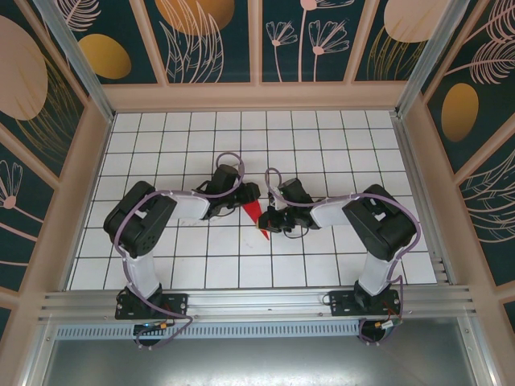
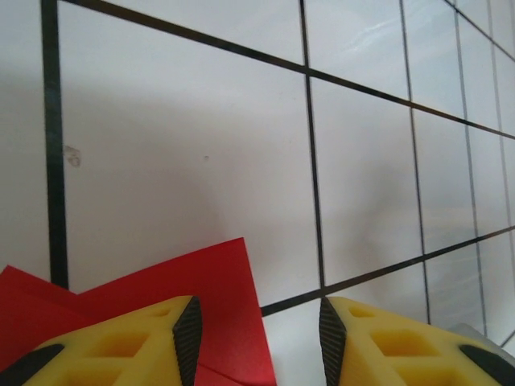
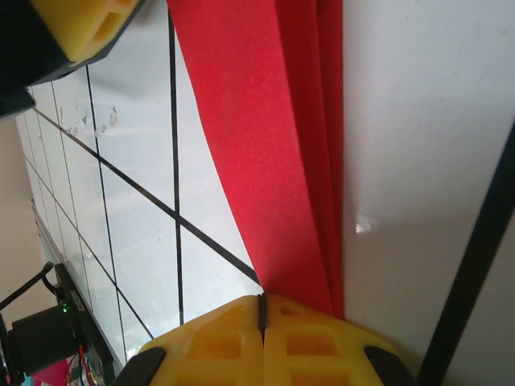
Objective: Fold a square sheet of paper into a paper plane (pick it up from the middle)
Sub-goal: Fold the wing for the fifth time at the center of the table.
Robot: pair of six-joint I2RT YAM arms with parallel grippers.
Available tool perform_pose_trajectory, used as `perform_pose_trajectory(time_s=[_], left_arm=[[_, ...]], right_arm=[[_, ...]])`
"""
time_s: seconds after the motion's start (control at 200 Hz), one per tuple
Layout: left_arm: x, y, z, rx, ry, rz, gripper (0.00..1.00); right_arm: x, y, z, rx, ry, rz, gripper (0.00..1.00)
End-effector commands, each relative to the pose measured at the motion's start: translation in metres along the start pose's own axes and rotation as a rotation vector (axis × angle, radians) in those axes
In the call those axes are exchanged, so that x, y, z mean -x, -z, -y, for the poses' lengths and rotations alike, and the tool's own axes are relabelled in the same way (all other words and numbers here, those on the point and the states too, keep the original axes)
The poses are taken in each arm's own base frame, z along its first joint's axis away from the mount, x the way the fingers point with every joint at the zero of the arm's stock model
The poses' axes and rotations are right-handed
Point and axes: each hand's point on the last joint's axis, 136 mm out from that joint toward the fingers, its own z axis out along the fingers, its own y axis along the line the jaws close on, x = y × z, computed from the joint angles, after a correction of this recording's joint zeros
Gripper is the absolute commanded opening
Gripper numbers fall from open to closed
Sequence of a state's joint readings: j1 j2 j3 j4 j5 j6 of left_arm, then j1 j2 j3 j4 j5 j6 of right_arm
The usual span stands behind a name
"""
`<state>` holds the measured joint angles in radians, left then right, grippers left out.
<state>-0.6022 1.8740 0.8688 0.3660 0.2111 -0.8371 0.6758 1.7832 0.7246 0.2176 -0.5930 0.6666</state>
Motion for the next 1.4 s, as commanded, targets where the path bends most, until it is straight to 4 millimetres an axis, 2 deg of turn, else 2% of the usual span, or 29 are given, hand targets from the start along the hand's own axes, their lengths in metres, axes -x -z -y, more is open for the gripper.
perform_pose_trajectory(time_s=[0.0,0.08,0.155,0.34,0.415,0.44,0.62,0.766,0.881,0.916,1.151,1.396], left_arm=[[0.001,-0.005,-0.015,0.059,-0.017,0.004,0.46],[0.002,-0.004,-0.011,0.041,-0.018,0.006,0.47],[0.007,0.002,0.001,0.006,-0.035,0.016,0.49],[0.037,0.033,0.052,-0.102,-0.122,0.076,0.59],[0.039,0.042,0.063,-0.131,-0.136,0.077,0.61],[0.042,0.052,0.071,-0.155,-0.141,0.091,0.62],[0.013,0.062,0.064,-0.225,-0.118,0.034,0.56],[-0.005,0.052,0.055,-0.261,-0.101,-0.012,0.46],[-0.005,0.045,0.052,-0.268,-0.100,-0.004,0.42],[-0.011,0.036,0.042,-0.240,-0.093,-0.020,0.42],[-0.016,0.022,0.015,-0.148,-0.089,-0.018,0.40],[-0.016,0.017,0.008,-0.127,-0.116,-0.002,0.43]], right_arm=[[-0.051,0.000,0.079,-0.275,-0.131,-0.133,0.00],[-0.049,0.000,0.077,-0.268,-0.134,-0.129,0.00],[-0.048,-0.001,0.076,-0.263,-0.137,-0.127,0.00],[-0.047,-0.001,0.076,-0.256,-0.152,-0.124,0.00],[-0.047,-0.001,0.075,-0.250,-0.164,-0.123,0.00],[-0.047,-0.001,0.075,-0.247,-0.166,-0.122,0.00],[-0.045,-0.001,0.073,-0.232,-0.177,-0.117,0.00],[-0.046,-0.001,0.074,-0.233,-0.181,-0.124,0.00],[-0.047,0.000,0.075,-0.241,-0.181,-0.126,0.00],[-0.047,0.000,0.076,-0.243,-0.182,-0.126,0.00],[-0.047,0.000,0.077,-0.246,-0.192,-0.127,0.00],[-0.050,0.000,0.080,-0.254,-0.200,-0.136,0.00]])
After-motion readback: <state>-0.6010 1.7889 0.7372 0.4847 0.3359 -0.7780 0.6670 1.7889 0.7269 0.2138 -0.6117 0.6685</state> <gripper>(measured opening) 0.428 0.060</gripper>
